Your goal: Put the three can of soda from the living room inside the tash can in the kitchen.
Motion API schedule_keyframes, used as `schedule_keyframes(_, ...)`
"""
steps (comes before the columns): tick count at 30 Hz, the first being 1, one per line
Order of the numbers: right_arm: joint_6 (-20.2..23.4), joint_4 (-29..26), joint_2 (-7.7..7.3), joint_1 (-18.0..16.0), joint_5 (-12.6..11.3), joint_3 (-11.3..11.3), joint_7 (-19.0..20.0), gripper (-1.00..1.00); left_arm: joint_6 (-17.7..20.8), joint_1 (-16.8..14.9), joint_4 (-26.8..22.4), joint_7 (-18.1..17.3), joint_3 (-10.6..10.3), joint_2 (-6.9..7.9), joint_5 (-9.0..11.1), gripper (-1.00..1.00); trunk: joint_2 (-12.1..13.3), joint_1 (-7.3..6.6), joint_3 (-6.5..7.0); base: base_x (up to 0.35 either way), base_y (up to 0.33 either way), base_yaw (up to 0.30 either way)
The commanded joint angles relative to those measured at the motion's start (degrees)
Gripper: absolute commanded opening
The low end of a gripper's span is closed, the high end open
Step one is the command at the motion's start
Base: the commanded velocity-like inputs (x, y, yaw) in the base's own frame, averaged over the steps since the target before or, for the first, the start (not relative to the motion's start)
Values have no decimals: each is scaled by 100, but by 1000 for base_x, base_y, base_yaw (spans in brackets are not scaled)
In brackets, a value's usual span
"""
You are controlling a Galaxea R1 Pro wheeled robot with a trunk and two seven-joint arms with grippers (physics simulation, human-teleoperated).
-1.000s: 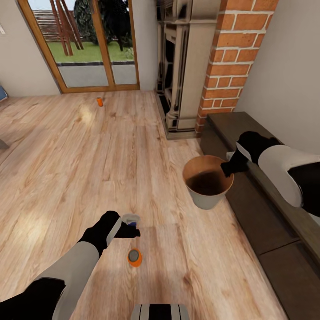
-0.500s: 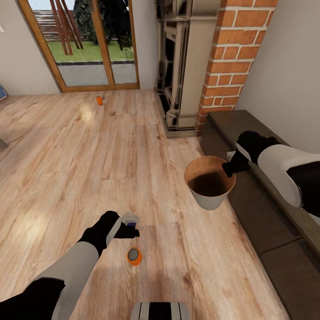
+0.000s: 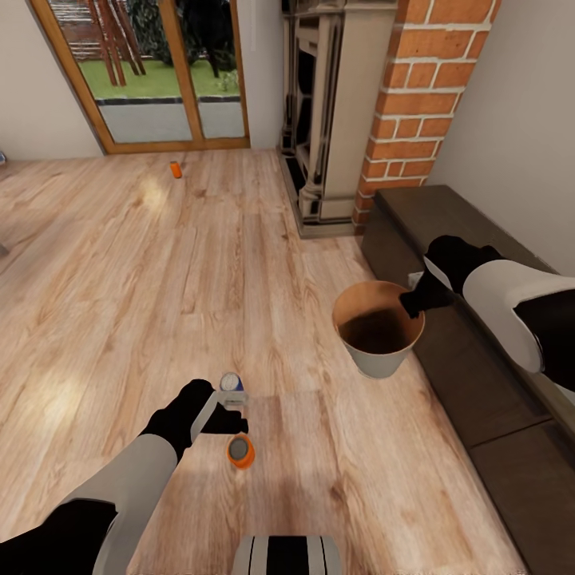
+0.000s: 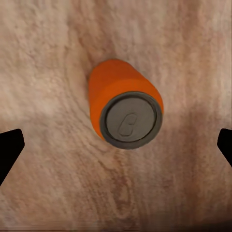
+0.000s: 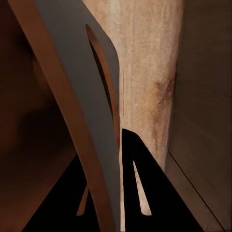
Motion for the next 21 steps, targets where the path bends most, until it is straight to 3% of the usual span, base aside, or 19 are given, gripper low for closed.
schedule_keyframes(1, 15, -2, 1, -2, -82, -70, 30, -100, 11, 0, -2, 0, 0, 0, 1, 100, -2, 1, -22, 0, 0, 0)
schedule_keyframes(12, 15, -2, 4, 2, -82, -57, 22, -100, 20, 0, -15, 1, -10, -16, 26, 100, -2, 1, -22, 6, 0, 0)
schedule_keyframes(21, 15, -2, 9, 10, -82, -57, 21, -100, 12, 0, -15, 1, -12, -18, 28, 100, -2, 1, -22, 138, 0, 0)
